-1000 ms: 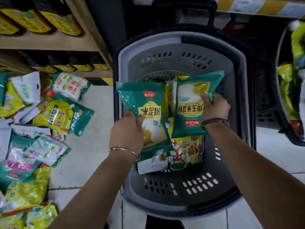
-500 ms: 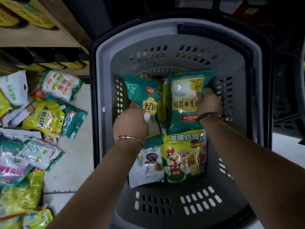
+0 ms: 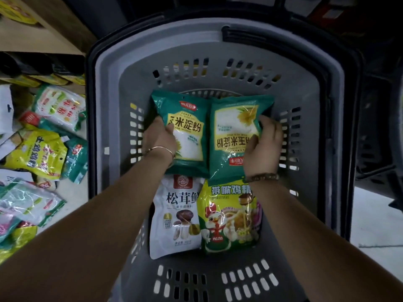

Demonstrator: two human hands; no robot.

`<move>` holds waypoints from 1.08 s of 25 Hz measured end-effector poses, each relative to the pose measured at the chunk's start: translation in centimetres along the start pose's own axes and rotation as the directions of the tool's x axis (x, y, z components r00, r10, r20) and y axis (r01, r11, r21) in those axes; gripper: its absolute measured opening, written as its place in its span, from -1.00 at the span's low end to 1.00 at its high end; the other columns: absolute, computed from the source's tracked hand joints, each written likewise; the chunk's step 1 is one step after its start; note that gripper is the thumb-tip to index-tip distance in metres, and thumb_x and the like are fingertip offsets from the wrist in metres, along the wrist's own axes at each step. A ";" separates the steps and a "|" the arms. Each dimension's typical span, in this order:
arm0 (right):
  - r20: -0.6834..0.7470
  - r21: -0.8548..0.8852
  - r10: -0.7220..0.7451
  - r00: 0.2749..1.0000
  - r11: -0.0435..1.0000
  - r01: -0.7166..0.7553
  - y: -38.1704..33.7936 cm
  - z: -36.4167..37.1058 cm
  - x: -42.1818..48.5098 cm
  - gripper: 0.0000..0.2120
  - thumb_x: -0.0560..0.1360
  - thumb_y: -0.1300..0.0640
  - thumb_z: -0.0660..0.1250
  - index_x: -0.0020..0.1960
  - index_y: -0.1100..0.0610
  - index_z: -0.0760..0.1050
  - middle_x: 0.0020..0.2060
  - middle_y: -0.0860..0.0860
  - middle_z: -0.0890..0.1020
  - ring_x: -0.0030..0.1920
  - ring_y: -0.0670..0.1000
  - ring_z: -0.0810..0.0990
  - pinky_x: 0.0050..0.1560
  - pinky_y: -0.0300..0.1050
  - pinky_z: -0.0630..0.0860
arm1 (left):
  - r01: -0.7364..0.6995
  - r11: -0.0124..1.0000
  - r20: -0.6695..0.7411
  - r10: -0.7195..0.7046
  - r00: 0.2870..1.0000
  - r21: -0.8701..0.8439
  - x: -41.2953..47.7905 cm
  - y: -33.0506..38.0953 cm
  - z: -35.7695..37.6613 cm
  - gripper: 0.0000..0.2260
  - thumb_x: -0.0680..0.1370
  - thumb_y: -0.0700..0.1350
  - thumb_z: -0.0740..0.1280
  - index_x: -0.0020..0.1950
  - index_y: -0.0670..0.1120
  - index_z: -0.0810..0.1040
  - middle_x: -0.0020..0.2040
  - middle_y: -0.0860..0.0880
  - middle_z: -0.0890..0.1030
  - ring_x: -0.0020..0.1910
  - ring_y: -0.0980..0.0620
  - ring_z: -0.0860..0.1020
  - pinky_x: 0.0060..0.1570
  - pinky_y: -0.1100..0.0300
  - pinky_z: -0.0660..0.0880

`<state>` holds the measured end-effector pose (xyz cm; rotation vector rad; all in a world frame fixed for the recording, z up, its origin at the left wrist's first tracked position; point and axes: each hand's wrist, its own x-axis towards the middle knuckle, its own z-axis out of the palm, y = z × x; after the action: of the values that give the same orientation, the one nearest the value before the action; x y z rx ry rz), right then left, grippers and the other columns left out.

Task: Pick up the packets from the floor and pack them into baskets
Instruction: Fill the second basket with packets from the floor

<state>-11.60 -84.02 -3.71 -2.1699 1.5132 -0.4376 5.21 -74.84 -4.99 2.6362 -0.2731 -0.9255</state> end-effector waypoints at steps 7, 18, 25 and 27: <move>0.589 -0.424 -0.046 0.807 0.832 0.357 0.7 1.6 0.2 -0.41 0.61 -0.13 -0.07 0.54 -0.01 -0.23 0.53 0.05 -0.21 0.50 0.06 -0.31 0.38 0.07 -0.40 | -0.416 0.809 -0.021 0.465 0.885 0.415 -3.3 -2.9 3.6 -0.38 0.55 0.08 0.21 0.53 -0.11 0.08 0.53 -0.25 -0.09 0.52 -0.20 -0.08 0.44 -0.03 -0.14; 0.562 -0.472 0.043 0.826 0.837 0.277 2.3 4.5 -0.6 -0.41 0.58 -0.21 -0.18 0.36 -0.08 -0.51 0.49 0.05 -0.36 0.48 0.11 -0.37 0.41 0.14 -0.35 | -0.343 0.787 0.197 0.281 0.939 0.514 0.4 -5.2 6.9 -0.38 0.60 0.20 -0.09 0.52 -0.03 -0.31 0.48 -0.28 -0.33 0.51 -0.17 -0.21 0.47 0.01 -0.11; 0.548 -0.469 0.059 0.835 0.848 0.248 1.4 3.9 -0.3 -0.41 0.60 -0.15 -0.04 0.54 -0.03 -0.18 0.53 0.02 -0.19 0.52 0.07 -0.24 0.45 0.14 -0.23 | -0.281 0.868 0.333 0.145 0.932 0.410 -0.6 -2.1 3.7 -0.41 0.61 0.14 0.03 0.54 0.03 -0.19 0.51 -0.16 -0.33 0.52 -0.11 -0.22 0.46 -0.02 -0.04; 0.453 -0.442 0.032 0.891 0.876 0.193 0.2 3.4 -0.6 -0.48 0.60 -0.05 0.07 0.52 0.04 0.09 0.53 0.06 0.06 0.52 0.09 -0.01 0.49 0.12 -0.10 | -0.311 0.908 0.287 0.230 0.930 0.281 -2.1 -0.7 1.3 -0.46 0.62 0.09 0.07 0.54 0.01 -0.04 0.55 -0.11 -0.20 0.53 -0.08 -0.10 0.45 0.02 0.03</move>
<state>-10.28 -82.90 -6.68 -2.4759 1.3572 0.4521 2.87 -73.93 -5.00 2.6607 -0.9053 -1.1962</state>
